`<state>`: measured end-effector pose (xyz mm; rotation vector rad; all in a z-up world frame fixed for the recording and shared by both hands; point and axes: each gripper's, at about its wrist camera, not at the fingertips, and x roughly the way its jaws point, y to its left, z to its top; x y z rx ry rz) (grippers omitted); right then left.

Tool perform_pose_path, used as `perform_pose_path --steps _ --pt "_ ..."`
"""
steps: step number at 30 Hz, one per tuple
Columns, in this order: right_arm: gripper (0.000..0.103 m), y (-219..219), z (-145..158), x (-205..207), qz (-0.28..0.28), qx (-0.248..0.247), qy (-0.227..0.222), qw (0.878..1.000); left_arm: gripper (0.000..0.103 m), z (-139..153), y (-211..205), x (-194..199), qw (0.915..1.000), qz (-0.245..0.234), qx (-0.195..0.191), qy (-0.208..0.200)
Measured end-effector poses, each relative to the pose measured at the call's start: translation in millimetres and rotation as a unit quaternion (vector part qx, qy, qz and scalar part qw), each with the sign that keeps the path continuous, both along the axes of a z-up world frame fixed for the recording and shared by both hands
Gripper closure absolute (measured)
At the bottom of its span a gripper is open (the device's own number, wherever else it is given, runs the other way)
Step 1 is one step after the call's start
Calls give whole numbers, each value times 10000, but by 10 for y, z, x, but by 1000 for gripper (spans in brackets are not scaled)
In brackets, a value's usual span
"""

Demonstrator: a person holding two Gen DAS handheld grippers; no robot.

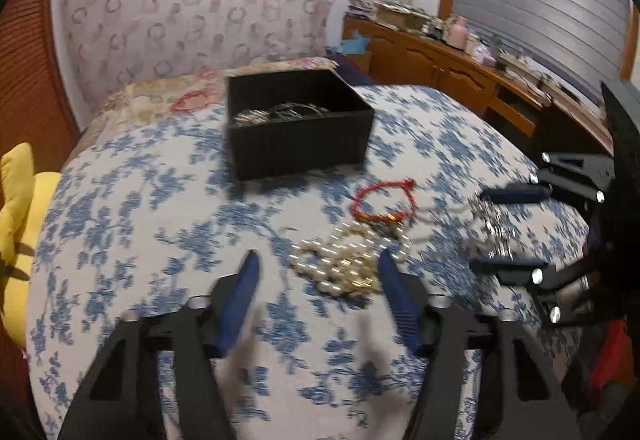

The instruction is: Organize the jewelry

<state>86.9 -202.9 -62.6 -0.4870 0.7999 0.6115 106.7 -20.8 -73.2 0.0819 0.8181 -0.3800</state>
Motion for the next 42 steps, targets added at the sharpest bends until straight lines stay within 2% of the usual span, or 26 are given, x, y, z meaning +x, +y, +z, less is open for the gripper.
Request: perform_pose_path --steps 1,3,5,15,20,25,34,42 --pt "46 -28 -6 3 -37 7 8 10000 64 -36 -49 -2 9999 -98 14 63" --pt "46 -100 -17 22 -115 49 37 9999 79 -84 -107 -9 9997 -217 34 121" --pt "46 -149 -25 40 -176 96 70 9998 83 -119 -169 -21 9994 -332 53 126" --pt "46 -180 -35 52 -206 190 106 9996 84 -186 -237 41 9990 -328 256 149" --pt "46 -174 -4 78 -222 251 96 9994 85 -134 -178 13 9995 -300 126 64" --pt "46 -129 89 180 -228 347 30 9991 85 59 -78 33 9996 -181 -35 -192" --pt "45 83 440 662 -335 732 -323 9962 85 305 87 454 9989 127 -116 -447" --pt "45 261 514 1292 -493 914 -253 9943 85 465 217 758 9974 345 -204 -591"
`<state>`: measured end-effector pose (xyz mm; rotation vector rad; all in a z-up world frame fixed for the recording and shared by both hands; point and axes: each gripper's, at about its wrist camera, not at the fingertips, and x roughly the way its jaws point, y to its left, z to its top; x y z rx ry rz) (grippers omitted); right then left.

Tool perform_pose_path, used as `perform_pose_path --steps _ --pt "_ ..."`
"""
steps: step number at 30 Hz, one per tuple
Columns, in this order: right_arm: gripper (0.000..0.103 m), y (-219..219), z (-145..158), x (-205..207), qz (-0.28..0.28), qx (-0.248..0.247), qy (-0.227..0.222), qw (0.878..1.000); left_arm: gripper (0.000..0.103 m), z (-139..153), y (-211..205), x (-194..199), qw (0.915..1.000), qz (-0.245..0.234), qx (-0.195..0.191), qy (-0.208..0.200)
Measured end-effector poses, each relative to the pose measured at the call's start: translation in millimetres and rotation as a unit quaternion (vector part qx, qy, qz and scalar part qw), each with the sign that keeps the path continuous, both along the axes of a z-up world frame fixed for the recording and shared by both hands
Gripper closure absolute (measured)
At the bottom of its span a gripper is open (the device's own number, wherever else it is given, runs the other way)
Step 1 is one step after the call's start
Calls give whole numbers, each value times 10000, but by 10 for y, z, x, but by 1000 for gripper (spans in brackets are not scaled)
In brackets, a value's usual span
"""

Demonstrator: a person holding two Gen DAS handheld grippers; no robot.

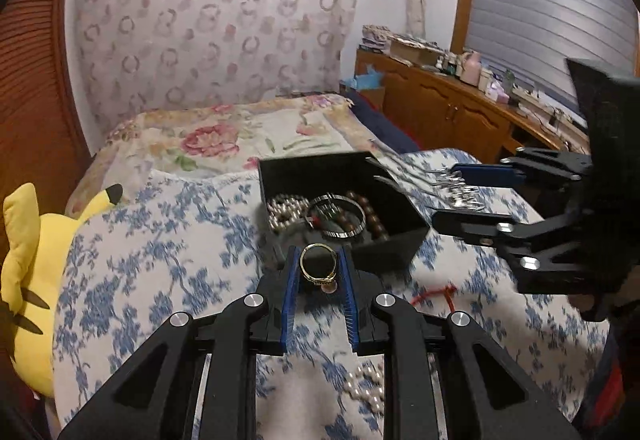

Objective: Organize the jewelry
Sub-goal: 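Carry the hair comb into the black box with the right gripper while the left drops a gold ring in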

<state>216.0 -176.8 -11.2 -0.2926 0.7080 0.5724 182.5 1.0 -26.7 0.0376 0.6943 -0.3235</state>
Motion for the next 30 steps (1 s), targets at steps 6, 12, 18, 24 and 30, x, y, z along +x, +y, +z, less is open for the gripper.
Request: perform_pose_path --steps 6,12,18,24,30 --pt "45 107 -89 300 -57 153 273 9995 85 67 9 148 10000 33 15 -87" --pt "45 153 -215 439 -194 224 513 9982 85 35 29 293 10000 91 -37 0" --pt "41 34 -224 527 -340 544 693 9955 85 19 8 400 9999 103 -60 58" --pt "41 -143 -146 475 -419 687 639 9947 85 10 -64 483 9999 61 -32 73" --pt "41 -284 -143 272 -431 607 527 9958 74 14 -131 552 9999 133 40 74"
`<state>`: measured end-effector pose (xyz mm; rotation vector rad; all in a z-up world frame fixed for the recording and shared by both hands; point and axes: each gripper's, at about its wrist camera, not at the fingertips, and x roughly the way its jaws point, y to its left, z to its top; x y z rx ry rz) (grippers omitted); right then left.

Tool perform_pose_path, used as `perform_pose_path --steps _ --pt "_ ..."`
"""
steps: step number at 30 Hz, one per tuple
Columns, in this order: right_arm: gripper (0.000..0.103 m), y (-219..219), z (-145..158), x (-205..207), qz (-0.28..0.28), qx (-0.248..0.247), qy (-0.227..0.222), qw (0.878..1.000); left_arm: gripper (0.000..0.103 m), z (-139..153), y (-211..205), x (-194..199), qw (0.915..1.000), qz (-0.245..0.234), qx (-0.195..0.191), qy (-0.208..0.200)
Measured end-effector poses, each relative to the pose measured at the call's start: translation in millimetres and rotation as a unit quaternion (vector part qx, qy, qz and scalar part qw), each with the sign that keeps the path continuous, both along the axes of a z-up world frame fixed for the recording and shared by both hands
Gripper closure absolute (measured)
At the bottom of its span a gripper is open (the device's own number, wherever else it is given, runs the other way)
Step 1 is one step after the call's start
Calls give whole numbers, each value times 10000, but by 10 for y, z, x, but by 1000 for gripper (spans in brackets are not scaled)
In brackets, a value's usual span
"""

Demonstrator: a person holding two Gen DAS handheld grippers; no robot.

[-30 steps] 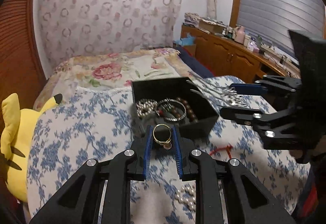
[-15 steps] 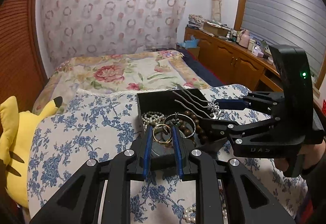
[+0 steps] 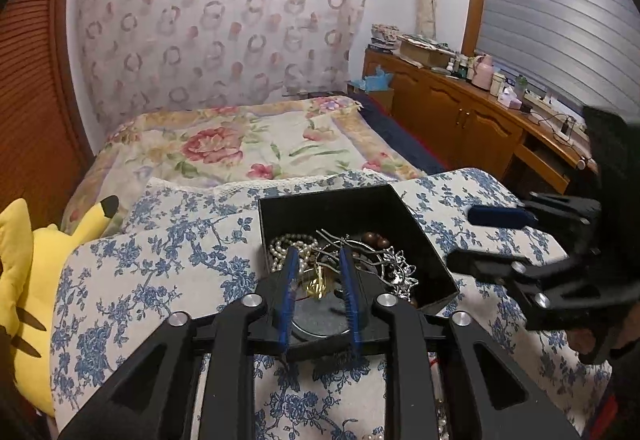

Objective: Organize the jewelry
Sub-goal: 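Carry the hair comb into the black box with the right gripper while the left drops a gold ring in, then grasp the red string bracelet with the right gripper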

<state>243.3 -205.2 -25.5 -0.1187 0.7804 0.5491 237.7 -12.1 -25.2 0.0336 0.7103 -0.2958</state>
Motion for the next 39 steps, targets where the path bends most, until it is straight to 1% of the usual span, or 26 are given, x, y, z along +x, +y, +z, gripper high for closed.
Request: perform_pose_path --steps 4,5,6,8,11,13,16,17,22,24,28,30,31,32,36,39 --pt "41 -68 -26 -237 125 -1 -72 9999 59 21 -6 -74 10000 8 -8 -80" --pt "41 -75 -36 -287 143 -14 -79 9999 53 23 -10 -107 9999 14 24 -98" --pt "41 -86 -53 -359 193 -12 -81 9998 52 24 -15 -144 9999 20 66 -115" --pt "49 -96 -90 -459 290 -9 -40 9996 51 18 -21 -234 9998 -18 152 -158" --pt "55 -67 -209 -603 452 -115 90 9989 48 -11 -15 -373 9996 -80 209 -143" --pt "59 -1 -310 -672 583 -304 144 9977 47 -48 -10 -474 9995 -141 244 -130" --pt "61 78 -441 -701 708 -606 223 9954 47 -140 11 -631 9992 -201 331 -59" --pt "64 82 -476 -689 720 -663 251 9949 46 -161 19 -659 9992 -210 331 -34" --pt "65 112 -578 -586 766 -798 449 9928 46 -307 132 -826 9990 -245 321 180" --pt "66 122 -615 -559 752 -904 464 9920 46 -363 156 -896 9988 -252 355 227" --pt "68 127 -627 -542 769 -902 463 9919 46 -444 239 -990 9987 -230 311 336" --pt "76 138 -635 -547 839 -879 446 9916 45 -483 265 -1021 9986 -212 288 389" --pt "83 148 -635 -563 874 -889 421 9913 45 -494 275 -1023 9986 -203 280 412" --pt "93 160 -634 -575 907 -904 403 9909 45 -518 290 -1035 9984 -192 262 453" --pt "97 136 -620 -631 952 -873 370 9909 45 -565 283 -1064 9981 -198 233 532" --pt "97 38 -543 -692 779 -752 208 9939 45 -575 272 -1104 9981 -218 184 547"
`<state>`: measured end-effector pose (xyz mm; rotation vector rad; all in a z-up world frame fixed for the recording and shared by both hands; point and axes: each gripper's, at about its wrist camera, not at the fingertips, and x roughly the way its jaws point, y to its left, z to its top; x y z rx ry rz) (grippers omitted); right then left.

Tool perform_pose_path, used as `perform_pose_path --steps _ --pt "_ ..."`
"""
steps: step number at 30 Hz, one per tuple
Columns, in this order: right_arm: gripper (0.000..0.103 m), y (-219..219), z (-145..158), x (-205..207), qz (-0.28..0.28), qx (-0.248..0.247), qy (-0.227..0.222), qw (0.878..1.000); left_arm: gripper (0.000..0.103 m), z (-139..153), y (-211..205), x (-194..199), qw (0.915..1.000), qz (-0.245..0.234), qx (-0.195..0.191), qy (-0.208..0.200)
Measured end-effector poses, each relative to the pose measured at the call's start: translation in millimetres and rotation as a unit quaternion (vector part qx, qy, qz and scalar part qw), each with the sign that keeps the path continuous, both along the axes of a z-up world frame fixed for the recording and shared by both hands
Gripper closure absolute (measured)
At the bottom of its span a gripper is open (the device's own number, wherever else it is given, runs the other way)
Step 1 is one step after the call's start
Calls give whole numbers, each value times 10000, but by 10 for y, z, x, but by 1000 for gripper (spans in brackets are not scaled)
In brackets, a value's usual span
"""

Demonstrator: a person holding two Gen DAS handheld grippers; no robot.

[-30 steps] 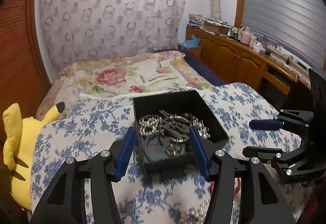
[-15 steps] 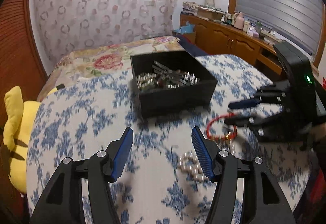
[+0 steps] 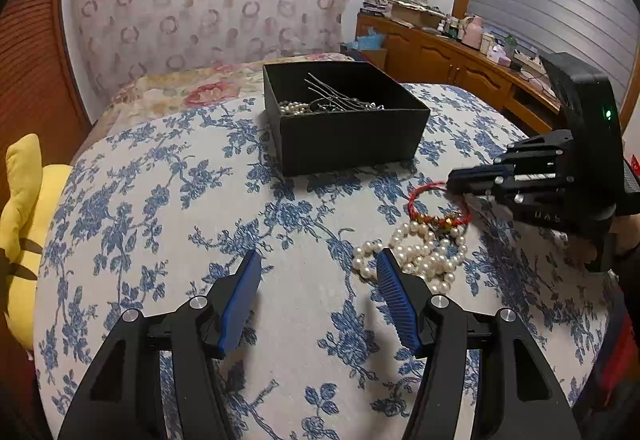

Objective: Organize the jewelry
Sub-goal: 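Grasp the red string bracelet with the right gripper, then lift the red bracelet with the right gripper while the left grasps the gold flower ring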

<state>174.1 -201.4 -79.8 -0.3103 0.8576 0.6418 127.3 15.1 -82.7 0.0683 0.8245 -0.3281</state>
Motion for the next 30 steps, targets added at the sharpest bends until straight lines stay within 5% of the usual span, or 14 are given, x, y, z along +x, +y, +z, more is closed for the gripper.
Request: perform_pose_path --steps 12,16,20,30 --pt "97 -428 563 -391 -499 443 -834 9943 45 -18 -184 -171 9997 -224 -53 86" --pt "97 -469 564 -458 -484 471 -813 9944 46 -47 -246 -164 9995 -263 -5 146" --pt "97 -459 520 -499 -482 464 -784 9947 59 -67 -289 -140 9993 -309 -29 192" --pt "97 -422 431 -523 -453 485 -686 9954 70 -48 -371 -49 9992 -355 -49 204"
